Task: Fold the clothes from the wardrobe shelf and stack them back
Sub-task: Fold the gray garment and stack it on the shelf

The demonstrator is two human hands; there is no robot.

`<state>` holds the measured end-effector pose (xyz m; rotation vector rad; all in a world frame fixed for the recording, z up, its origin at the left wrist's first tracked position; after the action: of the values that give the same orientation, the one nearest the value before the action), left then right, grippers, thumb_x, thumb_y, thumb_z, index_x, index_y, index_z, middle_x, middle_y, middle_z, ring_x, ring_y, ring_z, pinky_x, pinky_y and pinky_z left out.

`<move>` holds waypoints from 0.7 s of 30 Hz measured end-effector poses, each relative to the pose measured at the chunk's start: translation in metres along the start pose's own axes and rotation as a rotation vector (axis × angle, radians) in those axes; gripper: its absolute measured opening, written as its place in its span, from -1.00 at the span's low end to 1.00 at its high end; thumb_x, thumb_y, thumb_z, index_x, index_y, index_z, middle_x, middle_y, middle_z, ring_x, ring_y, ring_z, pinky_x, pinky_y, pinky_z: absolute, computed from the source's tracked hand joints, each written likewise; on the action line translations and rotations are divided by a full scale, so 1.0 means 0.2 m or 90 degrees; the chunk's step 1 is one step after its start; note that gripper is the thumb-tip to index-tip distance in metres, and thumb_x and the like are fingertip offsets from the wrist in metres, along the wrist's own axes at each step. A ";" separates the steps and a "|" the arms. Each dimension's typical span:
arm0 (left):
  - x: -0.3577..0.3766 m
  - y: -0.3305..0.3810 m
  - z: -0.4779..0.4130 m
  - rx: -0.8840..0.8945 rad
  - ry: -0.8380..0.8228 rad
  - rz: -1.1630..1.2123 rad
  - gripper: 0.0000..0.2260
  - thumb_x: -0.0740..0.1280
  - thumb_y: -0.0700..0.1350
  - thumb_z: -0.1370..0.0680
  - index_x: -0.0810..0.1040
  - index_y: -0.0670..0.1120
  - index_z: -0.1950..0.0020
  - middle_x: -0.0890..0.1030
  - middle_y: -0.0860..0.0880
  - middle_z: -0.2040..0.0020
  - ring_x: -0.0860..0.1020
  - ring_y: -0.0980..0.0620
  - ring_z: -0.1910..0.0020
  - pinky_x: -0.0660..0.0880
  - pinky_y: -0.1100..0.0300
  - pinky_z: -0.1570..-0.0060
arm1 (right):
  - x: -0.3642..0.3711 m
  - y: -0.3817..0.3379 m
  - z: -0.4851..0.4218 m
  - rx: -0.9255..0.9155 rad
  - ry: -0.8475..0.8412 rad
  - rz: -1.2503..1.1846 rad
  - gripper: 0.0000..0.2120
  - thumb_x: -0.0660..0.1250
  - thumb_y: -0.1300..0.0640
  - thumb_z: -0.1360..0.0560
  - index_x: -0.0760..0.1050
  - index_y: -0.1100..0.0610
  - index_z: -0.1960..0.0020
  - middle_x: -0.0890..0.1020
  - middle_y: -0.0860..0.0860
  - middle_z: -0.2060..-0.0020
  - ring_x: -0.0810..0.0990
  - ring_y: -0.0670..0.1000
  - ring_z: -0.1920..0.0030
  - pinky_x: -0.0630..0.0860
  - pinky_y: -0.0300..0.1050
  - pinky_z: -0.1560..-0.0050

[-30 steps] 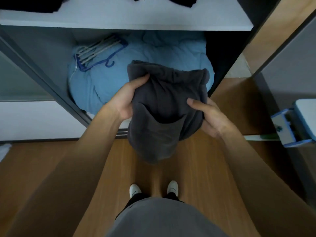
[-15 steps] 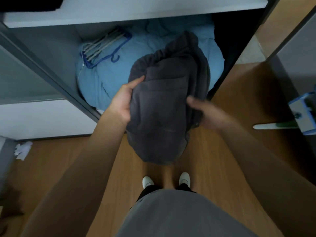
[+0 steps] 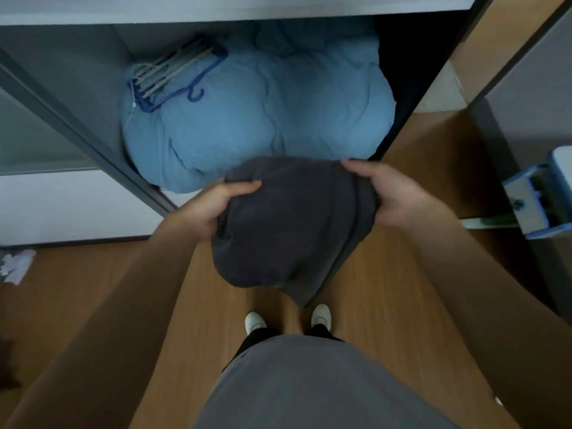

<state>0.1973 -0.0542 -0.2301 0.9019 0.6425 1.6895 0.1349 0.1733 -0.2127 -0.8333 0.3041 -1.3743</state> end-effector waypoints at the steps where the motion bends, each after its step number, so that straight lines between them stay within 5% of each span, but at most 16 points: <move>1: 0.00 0.04 0.01 0.000 -0.013 0.037 -0.75 0.42 -0.13 -0.42 0.71 -0.12 -0.08 0.72 -0.11 -0.06 0.70 -0.05 -0.01 0.63 0.18 0.13 | -0.04 -0.08 0.01 -0.046 -0.021 -0.020 -0.67 0.44 -0.05 -0.48 0.69 0.13 -0.13 0.70 0.10 -0.12 0.68 0.13 -0.12 0.65 -0.02 0.06; 4: 0.06 0.15 0.00 0.031 -0.062 0.084 -0.81 0.38 -0.11 -0.44 0.77 -0.10 0.07 0.73 -0.08 0.00 0.71 -0.01 0.02 0.63 0.20 0.17 | -0.03 -0.18 0.05 -0.174 -0.093 -0.142 -0.59 0.31 -0.20 -0.53 0.68 0.05 -0.17 0.66 0.05 -0.21 0.61 0.07 -0.25 0.62 -0.06 -0.05; 7: 0.11 0.16 -0.03 0.031 -0.044 0.131 -0.77 0.31 -0.12 -0.56 0.76 -0.13 0.08 0.74 -0.08 0.01 0.71 0.00 0.03 0.63 0.19 0.13 | 0.06 0.03 0.02 -0.155 -0.106 -0.160 -0.56 0.16 -0.25 -0.57 0.65 -0.04 -0.20 0.67 -0.02 -0.20 0.62 0.00 -0.23 0.59 -0.06 -0.13; 11: -0.01 0.05 -0.08 0.029 -0.002 0.155 -0.65 0.27 0.12 -0.59 0.77 -0.06 0.06 0.73 -0.06 -0.02 0.70 0.01 -0.02 0.62 0.19 0.09 | 0.13 0.17 -0.03 -0.145 -0.097 -0.113 -0.71 0.35 0.01 -0.57 0.59 0.06 -0.25 0.67 0.02 -0.19 0.65 0.01 -0.19 0.61 -0.07 -0.16; 14: -0.12 -0.17 -0.07 -0.045 -0.034 0.055 -0.58 0.30 0.22 -0.54 0.65 -0.06 -0.19 0.71 -0.02 -0.10 0.67 0.05 -0.11 0.62 0.17 -0.02 | 0.13 0.18 -0.04 -0.141 -0.058 -0.168 -0.69 0.41 0.06 -0.55 0.57 0.14 -0.25 0.69 0.05 -0.15 0.68 0.03 -0.14 0.64 -0.12 0.01; 18: -0.08 -0.35 -0.04 -0.062 -0.055 -0.171 -0.59 0.50 -0.06 -0.44 0.57 -0.13 -0.24 0.70 -0.06 -0.13 0.65 -0.02 -0.15 0.58 0.10 -0.17 | 0.11 0.27 -0.10 -0.065 0.018 -0.119 -0.75 0.42 0.06 -0.54 0.61 0.12 -0.19 0.72 0.06 -0.07 0.71 0.08 -0.06 0.67 -0.02 0.01; 21: -0.11 -0.25 -0.06 -0.032 0.039 -0.123 -0.85 0.40 -0.23 -0.52 0.69 -0.16 -0.06 0.71 -0.16 -0.06 0.68 -0.09 -0.04 0.62 0.10 -0.06 | 0.00 0.23 -0.08 0.015 0.055 -0.029 -0.65 0.45 0.00 -0.50 0.62 0.15 -0.22 0.69 0.11 -0.13 0.69 0.13 -0.09 0.62 0.08 -0.11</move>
<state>0.2184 -0.0597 -0.2812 0.7309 0.7027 1.5584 0.1578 0.1656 -0.2543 -0.7663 0.3373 -1.4562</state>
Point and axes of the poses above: each hand's wrist, its own z-axis away from the middle knuckle, its own x-axis out of the palm, y = z × x, the point moved 9 cm from there along -z, towards the middle knuckle
